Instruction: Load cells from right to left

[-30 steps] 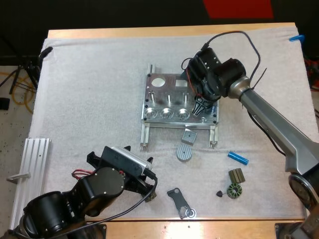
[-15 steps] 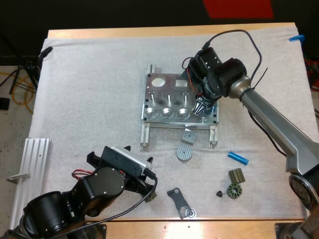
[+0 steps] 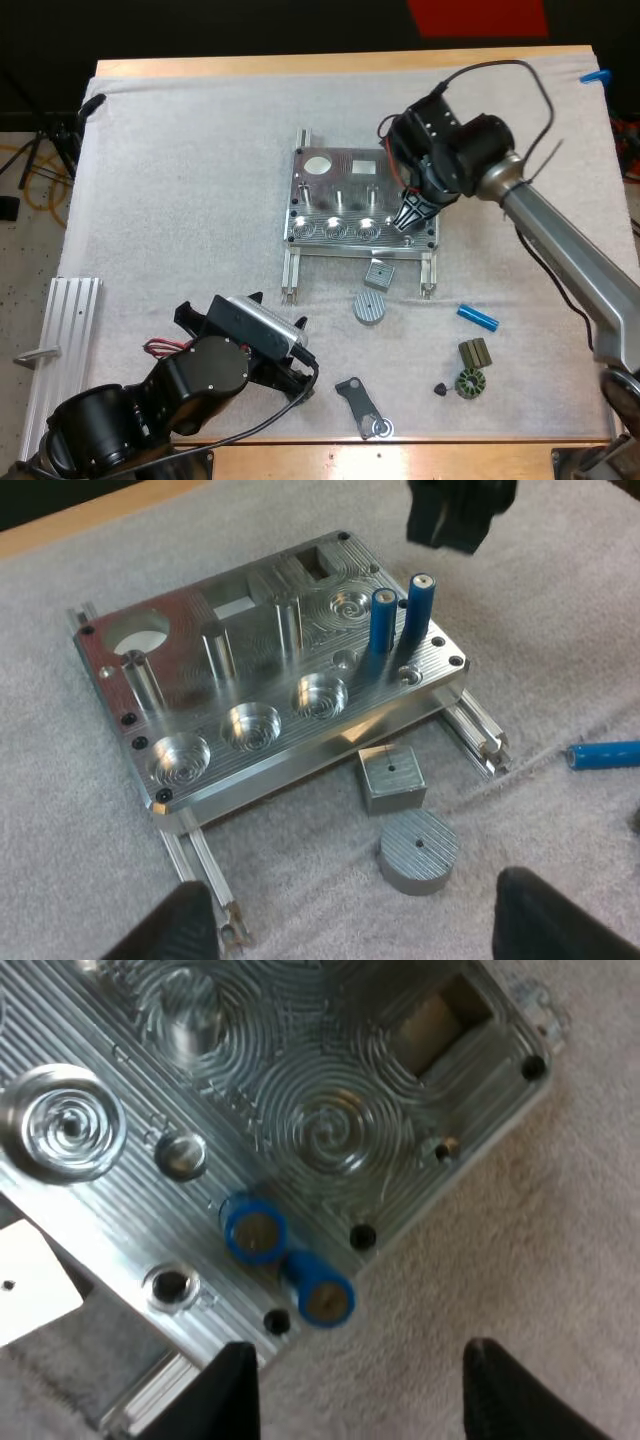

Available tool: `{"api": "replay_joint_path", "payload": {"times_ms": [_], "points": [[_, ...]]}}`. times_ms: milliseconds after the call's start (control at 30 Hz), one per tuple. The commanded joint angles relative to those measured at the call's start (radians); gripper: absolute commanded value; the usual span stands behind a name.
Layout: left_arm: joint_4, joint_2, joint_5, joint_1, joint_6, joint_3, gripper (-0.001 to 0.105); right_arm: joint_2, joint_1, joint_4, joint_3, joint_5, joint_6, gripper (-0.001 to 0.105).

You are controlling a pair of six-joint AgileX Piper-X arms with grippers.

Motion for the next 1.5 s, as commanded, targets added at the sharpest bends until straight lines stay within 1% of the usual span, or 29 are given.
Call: {"api": "replay_joint_path", "payload": {"times_ms": [0, 167, 367, 567, 700, 800, 867, 967, 1000, 1067, 1100, 1133, 1167, 1267, 1400, 1467], "points": [[-0.003, -0.001, -0.003, -0.002, 0.006, 0.0, 0.058, -0.03, 0.002, 0.024, -0.005, -0.009, 0.024, 0.046], [-0.003, -0.001, -0.003, -0.002, 0.042, 0.0, 0.058, -0.101, 0.002, 0.118, -0.005, -0.016, 0.078, 0.046], [-0.003, -0.001, -0.001, -0.002, 0.049, 0.0, 0.058, -0.175, 0.002, 0.194, -0.005, -0.033, 0.132, 0.046], [-0.003, -0.001, -0.001, -0.002, 0.049, 0.0, 0.058, -0.238, 0.002, 0.269, -0.005, -0.033, 0.151, 0.046], [-0.003, -0.001, -0.001, -0.002, 0.049, 0.0, 0.058, -0.281, 0.002, 0.294, -0.002, -0.031, 0.156, 0.046], [-0.003, -0.001, -0.001, -0.002, 0.104, 0.0, 0.058, -0.318, 0.0, 0.316, -0.002, -0.03, 0.159, 0.046], [-0.006, -0.001, -0.001, -0.002, 0.165, 0.0, 0.058, -0.351, 0.0, 0.332, -0.002, -0.03, 0.182, 0.046], [-0.029, -0.001, 0.001, -0.002, 0.234, 0.0, 0.058, -0.392, 0.0, 0.334, -0.002, -0.03, 0.22, 0.046], [-0.035, -0.001, 0.001, -0.002, 0.241, 0.0, 0.058, -0.398, 0.0, 0.334, -0.002, -0.03, 0.229, 0.046], [-0.074, -0.001, 0.021, -0.002, 0.291, 0.0, 0.058, -0.428, 0.0, 0.334, -0.002, -0.03, 0.257, 0.046], [-0.08, -0.001, 0.028, -0.002, 0.303, 0.0, 0.058, -0.436, -0.004, 0.334, -0.002, -0.03, 0.264, 0.046], [-0.103, -0.001, 0.049, -0.002, 0.327, 0.0, 0.058, -0.452, -0.006, 0.334, -0.002, -0.036, 0.289, 0.046], [-0.121, -0.001, 0.073, -0.002, 0.348, 0.0, 0.058, -0.469, -0.015, 0.334, -0.002, -0.052, 0.307, 0.046], [-0.16, -0.001, 0.105, -0.002, 0.4, 0.0, 0.058, -0.507, -0.041, 0.334, -0.002, -0.092, 0.338, 0.046], [-0.184, -0.001, 0.112, -0.002, 0.461, 0.0, 0.058, -0.556, -0.091, 0.334, -0.002, -0.149, 0.346, 0.046], [-0.202, -0.001, 0.137, -0.002, 0.498, 0.0, 0.058, -0.587, -0.134, 0.334, -0.002, -0.205, 0.355, 0.046]]}}
